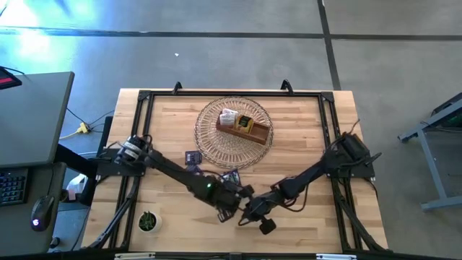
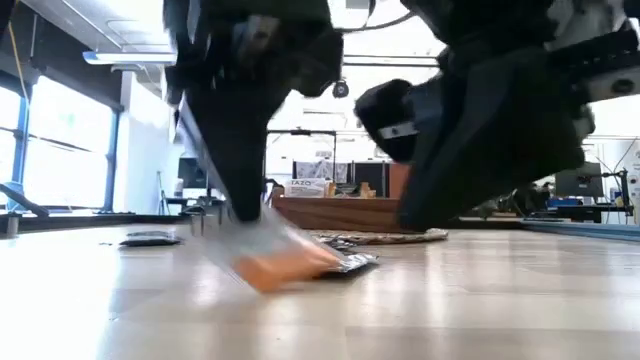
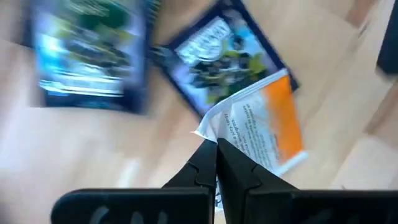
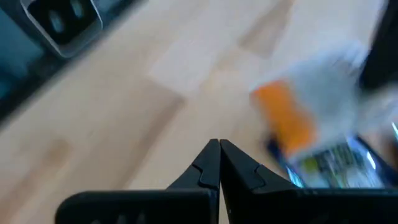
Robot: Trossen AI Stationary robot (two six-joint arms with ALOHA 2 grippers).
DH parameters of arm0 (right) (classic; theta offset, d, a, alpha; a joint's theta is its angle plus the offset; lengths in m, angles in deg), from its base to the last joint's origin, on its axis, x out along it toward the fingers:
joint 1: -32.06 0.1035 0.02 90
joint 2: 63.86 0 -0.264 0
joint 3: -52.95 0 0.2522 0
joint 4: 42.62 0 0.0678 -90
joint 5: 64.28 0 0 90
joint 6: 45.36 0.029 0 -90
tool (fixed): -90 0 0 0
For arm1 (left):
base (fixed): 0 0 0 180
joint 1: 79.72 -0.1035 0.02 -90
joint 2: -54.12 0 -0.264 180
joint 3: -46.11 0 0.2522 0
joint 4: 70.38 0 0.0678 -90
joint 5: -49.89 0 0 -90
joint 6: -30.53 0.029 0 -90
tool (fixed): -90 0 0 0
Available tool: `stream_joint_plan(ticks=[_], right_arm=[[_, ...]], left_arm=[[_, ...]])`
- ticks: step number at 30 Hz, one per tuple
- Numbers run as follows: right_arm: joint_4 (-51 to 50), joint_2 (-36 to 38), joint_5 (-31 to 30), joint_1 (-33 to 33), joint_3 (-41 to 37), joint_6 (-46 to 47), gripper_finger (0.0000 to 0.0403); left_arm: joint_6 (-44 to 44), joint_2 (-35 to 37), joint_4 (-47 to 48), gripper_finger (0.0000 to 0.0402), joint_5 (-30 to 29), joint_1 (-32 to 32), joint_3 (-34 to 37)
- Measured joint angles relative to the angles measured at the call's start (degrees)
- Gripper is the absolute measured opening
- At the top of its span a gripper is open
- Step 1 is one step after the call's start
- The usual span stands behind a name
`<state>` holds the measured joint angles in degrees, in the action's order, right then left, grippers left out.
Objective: Pick & Place Tea
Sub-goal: Put the white tea bag into the left section of the wooden organizer
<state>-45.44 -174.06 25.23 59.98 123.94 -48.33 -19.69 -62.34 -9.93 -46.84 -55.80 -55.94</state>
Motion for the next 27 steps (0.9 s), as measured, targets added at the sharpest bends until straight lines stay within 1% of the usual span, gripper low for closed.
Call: stream_joint_plan(ticks=[3,5,7,9,11,13,16,19,22,25,27], right_arm=[[-7.84,2.42,-3.79,0.84,-0.09,0.14,0.0],[-12.83,4.46,-6.05,1.43,-0.09,0.78,0.0],[-17.65,6.51,-7.68,2.06,-0.03,2.83,0.0],[-23.44,8.45,-9.05,2.85,-0.04,4.87,0.0],[-28.4,10.78,-11.13,3.51,-0.07,5.35,0.0],[-32.99,13.43,-15.17,4.15,-0.02,4.71,0.0],[-38.3,17.04,-22.64,4.47,-0.04,6.38,0.0],[-38.84,21.04,-24.53,4.29,-0.69,8.11,0.0],[-32.65,25.12,-20.98,4.26,-6.11,8.05,0.0],[-22.81,29.74,-14.47,3.78,-14.73,8.66,0.0],[-15.88,33.08,-12.9,3.22,-21.02,9.75,0.0]], left_arm=[[6.58,0.0,13.66,0.0,-2.87,-1.51,-6.77],[11.4,0.05,21.95,0.0,-6.89,-2.89,-11.61],[16.41,0.15,28.37,0.0,-12.2,-4.77,-15.55],[21.48,0.15,32.96,0.0,-18.01,-6.97,-18.84],[27.1,0.15,35.57,0.0,-22.54,-9.75,-21.73],[34.32,0.15,37.79,0.0,-24.16,-13.08,-24.17],[44.43,0.15,38.34,0.0,-24.56,-19.21,-25.7],[52.5,0.15,36.9,0.0,-26.05,-25.64,-25.13],[57.82,0.15,29.58,0.0,-29.35,-31.01,-23.16],[64.5,0.15,20.11,0.0,-28.31,-34.17,-21.2],[68.18,0.13,16.21,0.0,-27.93,-35.23,-20.35]])
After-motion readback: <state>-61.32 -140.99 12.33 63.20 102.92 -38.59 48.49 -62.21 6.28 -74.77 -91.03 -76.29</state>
